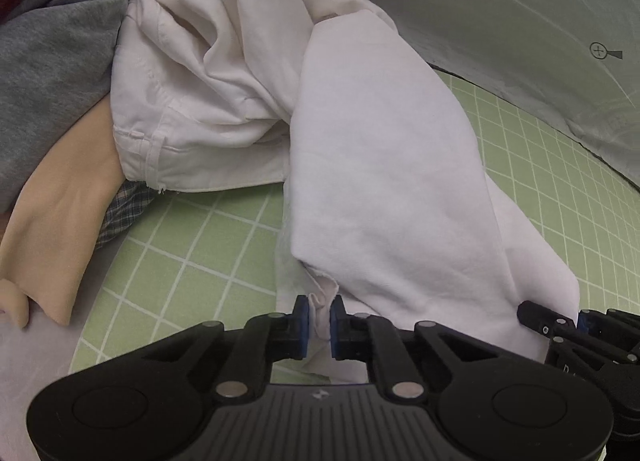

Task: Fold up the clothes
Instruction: 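Grasp the white shirt with the right gripper while the left gripper grasps the white trousers, then pull the white shirt out with the right gripper while the left pulls the trousers, then release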

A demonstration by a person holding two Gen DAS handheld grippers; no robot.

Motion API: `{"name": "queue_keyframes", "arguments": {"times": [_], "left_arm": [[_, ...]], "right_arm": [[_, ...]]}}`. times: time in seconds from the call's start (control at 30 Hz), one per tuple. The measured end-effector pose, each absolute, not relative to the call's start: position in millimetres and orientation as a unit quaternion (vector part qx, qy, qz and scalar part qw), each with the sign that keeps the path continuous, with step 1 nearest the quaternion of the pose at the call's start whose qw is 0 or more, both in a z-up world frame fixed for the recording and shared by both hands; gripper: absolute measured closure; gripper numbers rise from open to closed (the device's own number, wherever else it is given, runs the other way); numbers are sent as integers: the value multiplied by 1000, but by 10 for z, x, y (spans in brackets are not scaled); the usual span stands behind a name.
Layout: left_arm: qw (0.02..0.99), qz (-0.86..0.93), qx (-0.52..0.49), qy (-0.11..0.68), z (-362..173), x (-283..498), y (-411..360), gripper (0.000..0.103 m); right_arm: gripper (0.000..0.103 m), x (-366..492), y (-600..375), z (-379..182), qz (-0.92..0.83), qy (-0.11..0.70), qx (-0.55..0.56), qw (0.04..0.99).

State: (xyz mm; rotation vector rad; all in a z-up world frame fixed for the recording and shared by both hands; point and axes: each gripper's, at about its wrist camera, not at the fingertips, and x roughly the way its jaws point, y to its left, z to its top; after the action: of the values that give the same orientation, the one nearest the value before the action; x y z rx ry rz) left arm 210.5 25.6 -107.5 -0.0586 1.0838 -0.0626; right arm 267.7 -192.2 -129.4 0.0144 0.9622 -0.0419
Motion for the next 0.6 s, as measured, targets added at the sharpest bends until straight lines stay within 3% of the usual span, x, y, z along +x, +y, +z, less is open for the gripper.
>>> {"name": "queue_keyframes", "arguments": {"times": [0.27,0.6], "left_arm": [[875,-57,-22,481,-726,1375,-398,99],[838,-80,-52,538,-975,323,-1657,99]], "right_arm": [[93,1945,-2504,-1132,-82,425,-7,902],[93,497,-4210,-1198,-208,449,-41,868]]}}
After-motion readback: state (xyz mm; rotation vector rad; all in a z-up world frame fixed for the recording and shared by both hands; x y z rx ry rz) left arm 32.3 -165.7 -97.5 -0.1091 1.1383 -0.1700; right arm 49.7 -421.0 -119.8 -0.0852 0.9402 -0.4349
